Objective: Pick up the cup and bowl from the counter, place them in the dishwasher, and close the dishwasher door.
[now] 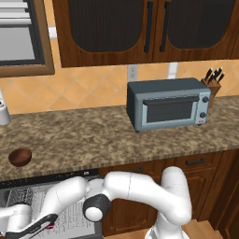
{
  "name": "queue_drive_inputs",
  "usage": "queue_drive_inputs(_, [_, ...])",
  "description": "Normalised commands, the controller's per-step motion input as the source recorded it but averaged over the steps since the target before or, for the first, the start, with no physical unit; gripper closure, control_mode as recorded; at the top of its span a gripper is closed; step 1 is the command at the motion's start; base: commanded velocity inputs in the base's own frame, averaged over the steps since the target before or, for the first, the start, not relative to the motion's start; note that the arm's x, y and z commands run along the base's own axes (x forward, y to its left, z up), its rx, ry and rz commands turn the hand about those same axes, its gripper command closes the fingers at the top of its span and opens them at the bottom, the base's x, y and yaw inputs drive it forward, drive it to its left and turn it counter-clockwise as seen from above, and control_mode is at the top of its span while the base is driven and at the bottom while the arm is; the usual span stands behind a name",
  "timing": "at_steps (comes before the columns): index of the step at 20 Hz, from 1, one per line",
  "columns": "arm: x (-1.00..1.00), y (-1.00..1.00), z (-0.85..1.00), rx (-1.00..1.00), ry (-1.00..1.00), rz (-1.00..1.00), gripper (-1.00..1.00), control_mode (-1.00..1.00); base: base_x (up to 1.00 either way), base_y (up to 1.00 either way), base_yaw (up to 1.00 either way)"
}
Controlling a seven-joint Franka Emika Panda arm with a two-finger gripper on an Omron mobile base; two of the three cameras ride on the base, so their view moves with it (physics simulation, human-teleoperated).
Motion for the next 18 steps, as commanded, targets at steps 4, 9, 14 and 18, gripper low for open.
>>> queue_drive_inputs(4, [-0.21,0.00,-0.32,0.00,0.00,0.00,-1.00,-1.00,0.00,0.00,0.00])
queue_drive_inputs(9, [-0.09,0.00,0.23,0.19,-0.07,0.00,-1.00,-1.00,0.00,0.00,0.00])
queue_drive_inputs(14, [0.05,0.03,0.13,0.31,0.00,-0.01,-1.00,-1.00,0.00,0.00,0.00])
queue_drive_inputs(18, [0.27,0.04,-0.33,0.14,0.00,0.00,-1.00,-1.00,0.00,0.00,0.00])
